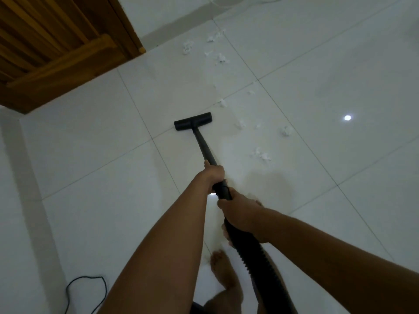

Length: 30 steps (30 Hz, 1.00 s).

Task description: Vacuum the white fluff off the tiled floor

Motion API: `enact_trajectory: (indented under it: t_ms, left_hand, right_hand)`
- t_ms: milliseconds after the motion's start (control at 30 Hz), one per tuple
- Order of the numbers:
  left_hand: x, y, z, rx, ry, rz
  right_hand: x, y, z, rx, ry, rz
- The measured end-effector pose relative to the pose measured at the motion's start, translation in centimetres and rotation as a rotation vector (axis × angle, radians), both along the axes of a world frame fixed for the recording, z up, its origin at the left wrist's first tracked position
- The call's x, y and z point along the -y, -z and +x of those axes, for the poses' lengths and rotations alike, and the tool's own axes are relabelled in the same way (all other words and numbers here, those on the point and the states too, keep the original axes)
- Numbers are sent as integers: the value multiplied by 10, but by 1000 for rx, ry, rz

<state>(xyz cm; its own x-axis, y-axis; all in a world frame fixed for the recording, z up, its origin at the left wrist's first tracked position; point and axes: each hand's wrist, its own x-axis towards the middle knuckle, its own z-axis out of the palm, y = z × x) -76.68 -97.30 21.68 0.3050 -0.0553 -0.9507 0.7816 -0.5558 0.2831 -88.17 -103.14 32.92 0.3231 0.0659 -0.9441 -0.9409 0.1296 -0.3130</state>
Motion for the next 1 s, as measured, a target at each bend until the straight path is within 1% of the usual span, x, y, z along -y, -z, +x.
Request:
enact_trajectory:
  t_ms: [200, 300, 367, 467, 667, 867, 933, 1000]
  left_hand:
    - [-22, -11, -68, -27, 28, -21]
    - [-25, -14, -100, -17, 85, -5]
    - [-26, -13, -120, -19, 93, -4]
    - [-24, -12, -148, -33, 68, -19]
    - [-23, -14, -205, -17, 106, -2]
    - [-20, -20, -269, -46, 98, 4]
    - [-19, -22, -289, -54, 94, -6]
    - [-18, -23, -305, -54, 98, -5]
  right_hand:
    - [-25, -10, -68, -9, 2, -19]
    - [-31, -5, -98, 22, -39, -80]
    - [-33, -1, -117, 7, -49, -100]
    - [-34, -1, -147, -18, -15, -75]
    - [-34, -4, -205, -9, 15, -77]
    - [-29, -31, -269, -13, 60, -8]
    - [-28, -41, -286, 5, 47, 6]
    - [-25, -49, -300, 37, -11, -17]
